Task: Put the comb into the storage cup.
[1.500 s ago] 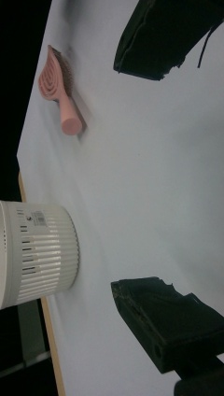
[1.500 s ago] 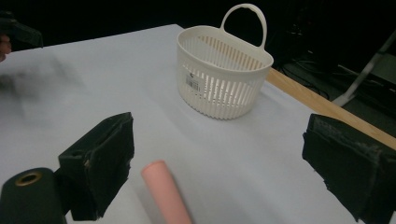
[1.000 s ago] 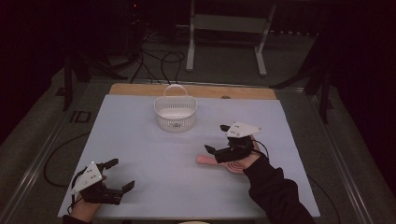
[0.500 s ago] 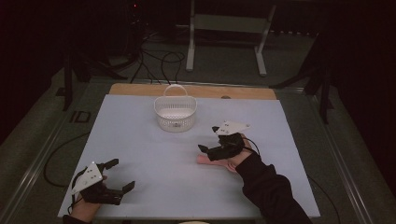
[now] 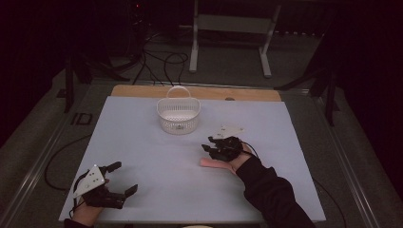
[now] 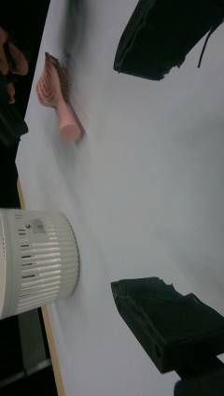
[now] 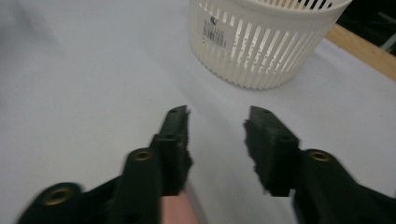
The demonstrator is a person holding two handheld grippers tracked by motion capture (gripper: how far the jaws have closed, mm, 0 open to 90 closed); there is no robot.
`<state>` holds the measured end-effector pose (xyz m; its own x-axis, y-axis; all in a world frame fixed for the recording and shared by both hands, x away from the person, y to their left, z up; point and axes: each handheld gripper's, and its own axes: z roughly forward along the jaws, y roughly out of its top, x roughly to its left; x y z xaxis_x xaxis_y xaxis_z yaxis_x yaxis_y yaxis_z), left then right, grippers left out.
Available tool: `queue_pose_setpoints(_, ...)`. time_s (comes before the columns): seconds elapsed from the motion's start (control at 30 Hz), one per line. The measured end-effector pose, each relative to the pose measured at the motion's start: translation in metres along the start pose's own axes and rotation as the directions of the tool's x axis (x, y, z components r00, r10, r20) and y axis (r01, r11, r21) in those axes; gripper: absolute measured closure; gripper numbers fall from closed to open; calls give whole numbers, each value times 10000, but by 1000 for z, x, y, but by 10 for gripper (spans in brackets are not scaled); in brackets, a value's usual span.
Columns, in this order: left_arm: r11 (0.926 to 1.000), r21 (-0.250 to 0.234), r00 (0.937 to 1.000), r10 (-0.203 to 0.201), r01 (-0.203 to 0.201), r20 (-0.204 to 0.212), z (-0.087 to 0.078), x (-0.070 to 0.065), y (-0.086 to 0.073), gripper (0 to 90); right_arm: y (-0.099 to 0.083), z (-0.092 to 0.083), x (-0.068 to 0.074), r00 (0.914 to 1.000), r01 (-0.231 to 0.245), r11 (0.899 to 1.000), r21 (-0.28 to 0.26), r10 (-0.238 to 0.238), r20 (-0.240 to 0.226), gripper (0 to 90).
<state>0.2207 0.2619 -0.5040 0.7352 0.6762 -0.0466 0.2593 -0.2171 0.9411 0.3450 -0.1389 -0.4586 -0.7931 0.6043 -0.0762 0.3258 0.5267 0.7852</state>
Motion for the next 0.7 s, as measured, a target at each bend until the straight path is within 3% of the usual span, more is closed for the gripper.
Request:
queue_pose_setpoints(0.03, 10000, 0, 10000, 0, 0, 0, 0, 0, 0, 1, -1, 1, 0, 10000, -1, 10000, 22, 1, 40, 638)
queue_pose_setpoints(0.07, 10000, 11, 10000, -9, 9, 14, 0, 0, 0, 1, -2, 3, -1, 10000, -24, 9999, 137, 22, 76, 756)
queue_pose_setpoints(0.1, 10000, 11, 10000, -9, 9, 14, 0, 0, 0, 1, -2, 3, -1, 10000, -24, 9999, 137, 22, 76, 756)
queue_pose_setpoints(0.13, 10000, 12, 10000, -5, 5, 12, 0, 0, 0, 1, -3, 5, -2, 9999, -55, 9995, 320, 52, 97, 818)
queue_pose_setpoints(0.23, 10000, 7, 10000, -10, 9, 21, 0, 0, 0, 1, -5, 8, -2, 9999, -83, 9983, 580, 75, 140, 894)
queue_pose_setpoints(0.33, 10000, 5, 10000, -9, 9, 23, 0, 0, 0, 1, -7, 12, -1, 9994, -49, 9954, 958, 16, 340, 900)
queue_pose_setpoints(0.6, 10000, 1, 10000, -24, 24, 29, 0, 0, 0, 1, -12, 20, 0, 9996, -38, 9879, 1548, -6, 288, 900)
queue_pose_setpoints(0.7, 10000, -1, 10000, -30, 30, 34, 0, 0, 0, 1, -14, 24, 3, 9997, -49, 9800, 1991, -3, 260, 900)
